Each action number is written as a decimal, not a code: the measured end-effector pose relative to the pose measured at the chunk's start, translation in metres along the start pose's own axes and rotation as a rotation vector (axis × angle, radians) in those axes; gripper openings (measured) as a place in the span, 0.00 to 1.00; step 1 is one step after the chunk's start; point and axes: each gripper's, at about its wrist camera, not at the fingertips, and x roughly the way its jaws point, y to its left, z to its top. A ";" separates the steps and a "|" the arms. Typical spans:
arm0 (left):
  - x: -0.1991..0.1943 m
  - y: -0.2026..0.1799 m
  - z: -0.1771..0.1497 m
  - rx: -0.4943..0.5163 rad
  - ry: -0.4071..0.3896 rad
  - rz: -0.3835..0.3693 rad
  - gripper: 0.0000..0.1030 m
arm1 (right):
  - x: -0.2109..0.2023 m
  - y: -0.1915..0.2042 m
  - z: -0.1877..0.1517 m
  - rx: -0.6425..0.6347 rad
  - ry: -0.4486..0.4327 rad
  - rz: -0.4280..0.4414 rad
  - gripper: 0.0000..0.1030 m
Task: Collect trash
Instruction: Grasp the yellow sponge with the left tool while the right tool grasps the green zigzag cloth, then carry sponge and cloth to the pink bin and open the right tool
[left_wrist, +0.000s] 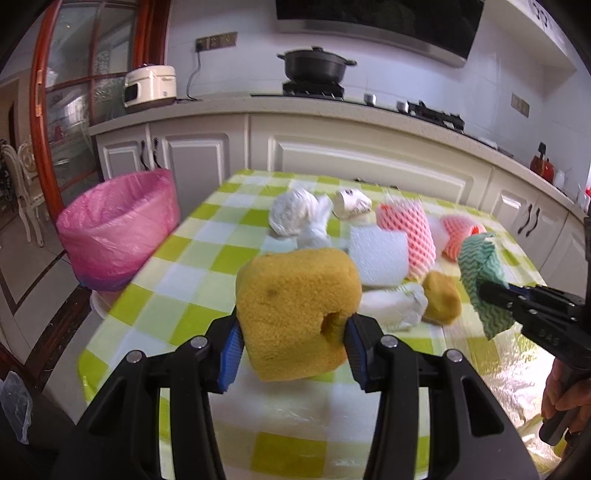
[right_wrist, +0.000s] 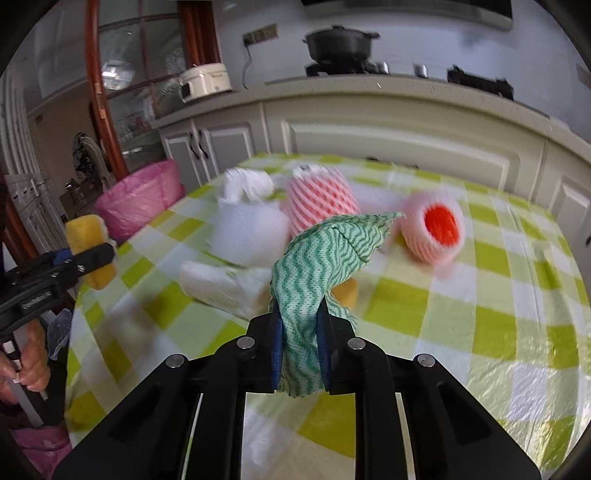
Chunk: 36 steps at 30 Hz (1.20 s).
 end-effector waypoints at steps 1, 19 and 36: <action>-0.003 0.003 0.002 -0.004 -0.012 0.008 0.45 | -0.002 0.005 0.006 -0.012 -0.014 0.011 0.18; -0.020 0.116 0.059 -0.122 -0.140 0.284 0.45 | 0.090 0.128 0.114 -0.245 -0.077 0.265 0.18; 0.047 0.266 0.135 -0.229 -0.161 0.362 0.46 | 0.224 0.254 0.219 -0.314 -0.015 0.511 0.18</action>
